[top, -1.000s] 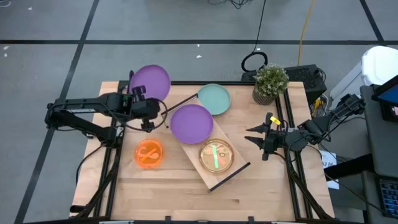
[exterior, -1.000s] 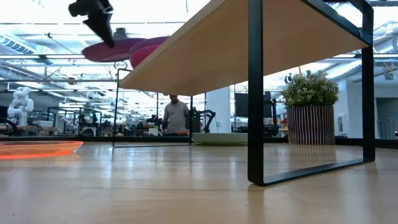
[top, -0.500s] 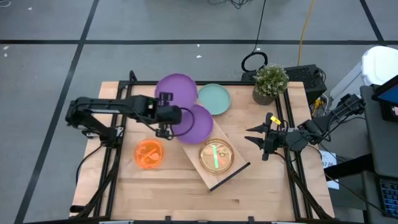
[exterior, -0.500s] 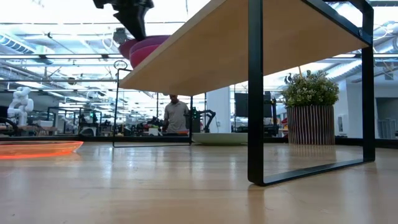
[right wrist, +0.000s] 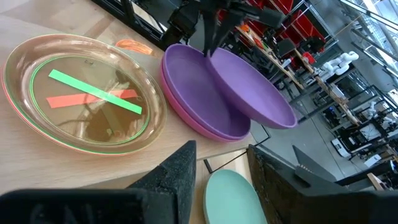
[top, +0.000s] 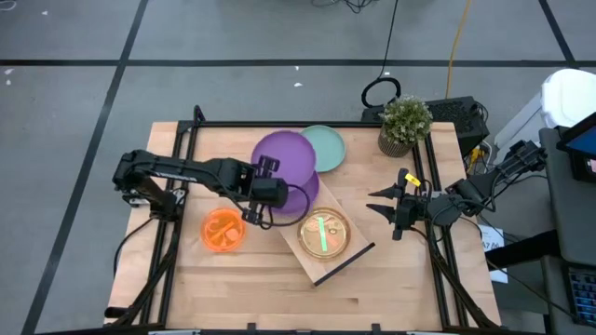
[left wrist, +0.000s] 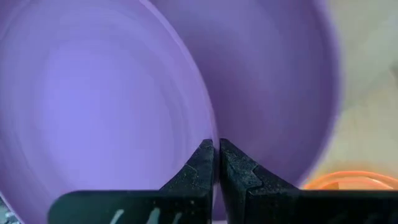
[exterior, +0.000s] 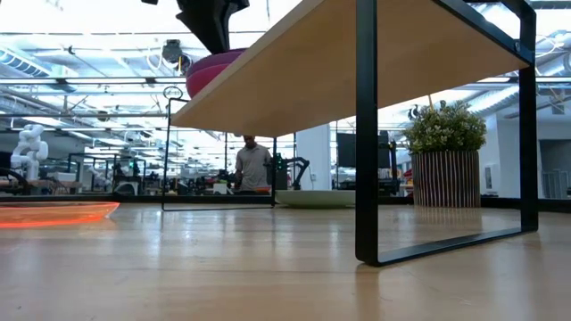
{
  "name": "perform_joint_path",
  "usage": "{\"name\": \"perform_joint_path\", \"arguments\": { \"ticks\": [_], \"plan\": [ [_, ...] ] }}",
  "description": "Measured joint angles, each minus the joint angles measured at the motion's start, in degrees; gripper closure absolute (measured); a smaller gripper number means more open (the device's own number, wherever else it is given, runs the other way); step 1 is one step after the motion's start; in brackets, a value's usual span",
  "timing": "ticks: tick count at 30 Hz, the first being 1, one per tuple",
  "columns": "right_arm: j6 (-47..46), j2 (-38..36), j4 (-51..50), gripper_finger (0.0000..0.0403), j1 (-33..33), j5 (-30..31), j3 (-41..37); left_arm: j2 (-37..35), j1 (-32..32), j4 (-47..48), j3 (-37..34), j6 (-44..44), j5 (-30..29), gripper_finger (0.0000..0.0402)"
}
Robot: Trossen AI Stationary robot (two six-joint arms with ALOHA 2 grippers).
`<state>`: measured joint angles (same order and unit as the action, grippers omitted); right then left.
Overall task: Place and stack plates onto a shelf
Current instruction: Stack the purple plate on top of the purple plate on the shelf
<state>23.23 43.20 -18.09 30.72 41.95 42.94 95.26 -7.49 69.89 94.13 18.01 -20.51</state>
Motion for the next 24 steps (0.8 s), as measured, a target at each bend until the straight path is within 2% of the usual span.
{"name": "perform_joint_path", "arguments": {
  "ticks": [10,15,24],
  "plan": [
    [-0.03,0.00,0.01,0.0275,0.00,0.00,0.00,0.00,-3.73,-3.87,-0.39,-0.27,4.02,0.0392],
    [-0.03,0.00,0.04,0.0275,0.00,0.00,0.00,0.00,-5.42,-3.96,-0.90,-0.96,4.23,0.0392],
    [-0.05,0.00,0.07,0.0275,0.00,0.00,0.00,0.00,-7.01,-3.76,-0.90,-3.52,5.52,0.0361]
  ]
}}
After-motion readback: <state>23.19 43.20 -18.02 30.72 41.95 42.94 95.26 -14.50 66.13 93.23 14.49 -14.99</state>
